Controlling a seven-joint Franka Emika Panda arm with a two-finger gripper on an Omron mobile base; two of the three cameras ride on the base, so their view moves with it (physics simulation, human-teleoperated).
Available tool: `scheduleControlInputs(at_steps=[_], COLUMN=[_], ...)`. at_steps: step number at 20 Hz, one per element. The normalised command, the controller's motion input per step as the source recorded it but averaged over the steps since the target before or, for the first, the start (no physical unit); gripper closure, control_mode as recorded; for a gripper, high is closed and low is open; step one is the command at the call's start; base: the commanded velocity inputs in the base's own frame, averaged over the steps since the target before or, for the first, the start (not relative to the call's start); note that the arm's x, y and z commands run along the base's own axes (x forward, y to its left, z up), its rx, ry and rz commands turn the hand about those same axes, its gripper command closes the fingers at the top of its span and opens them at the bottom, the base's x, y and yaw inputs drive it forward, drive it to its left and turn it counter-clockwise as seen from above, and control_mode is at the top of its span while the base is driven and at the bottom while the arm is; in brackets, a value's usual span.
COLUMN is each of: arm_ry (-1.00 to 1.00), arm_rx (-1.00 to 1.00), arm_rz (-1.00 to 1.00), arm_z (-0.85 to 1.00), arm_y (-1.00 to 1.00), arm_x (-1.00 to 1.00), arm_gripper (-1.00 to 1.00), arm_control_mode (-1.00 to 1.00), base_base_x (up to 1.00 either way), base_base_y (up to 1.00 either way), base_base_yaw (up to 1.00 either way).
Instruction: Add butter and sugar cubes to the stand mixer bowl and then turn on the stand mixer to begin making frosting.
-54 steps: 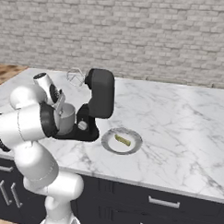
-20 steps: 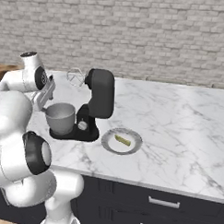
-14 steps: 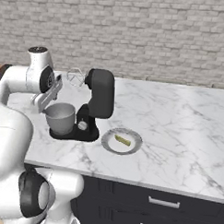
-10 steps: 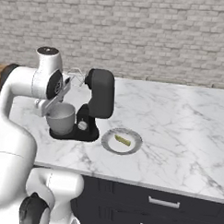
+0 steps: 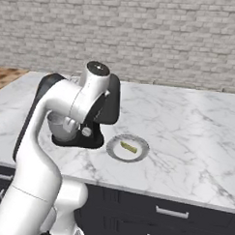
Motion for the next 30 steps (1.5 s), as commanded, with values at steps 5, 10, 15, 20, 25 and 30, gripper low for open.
scheduleControlInputs(at_steps=[5,10,15,20,25,30], arm_ry=[0.0,0.0,0.0,0.0,0.0,0.0], arm_rx=[0.15,0.13,0.09,0.05,0.02,0.0], arm_rz=[0.0,0.0,0.0,0.0,0.0,0.0], arm_z=[-0.25,-0.45,-0.48,-0.32,-0.37,-0.39], arm_y=[-0.99,-0.74,-0.29,0.0,0.0,0.0], arm_x=[0.11,0.07,0.13,0.32,0.6,0.54], arm_gripper=[-1.0,-1.0,-1.0,-1.0,-1.0,-1.0], arm_control_mode=[-1.0,-1.0,-1.0,-1.0,-1.0,-1.0], base_base_x=[0.0,0.0,0.0,0.0,0.0,0.0], base_base_y=[0.0,0.0,0.0,0.0,0.0,0.0], base_base_yaw=[0.0,0.0,0.0,0.0,0.0,0.0])
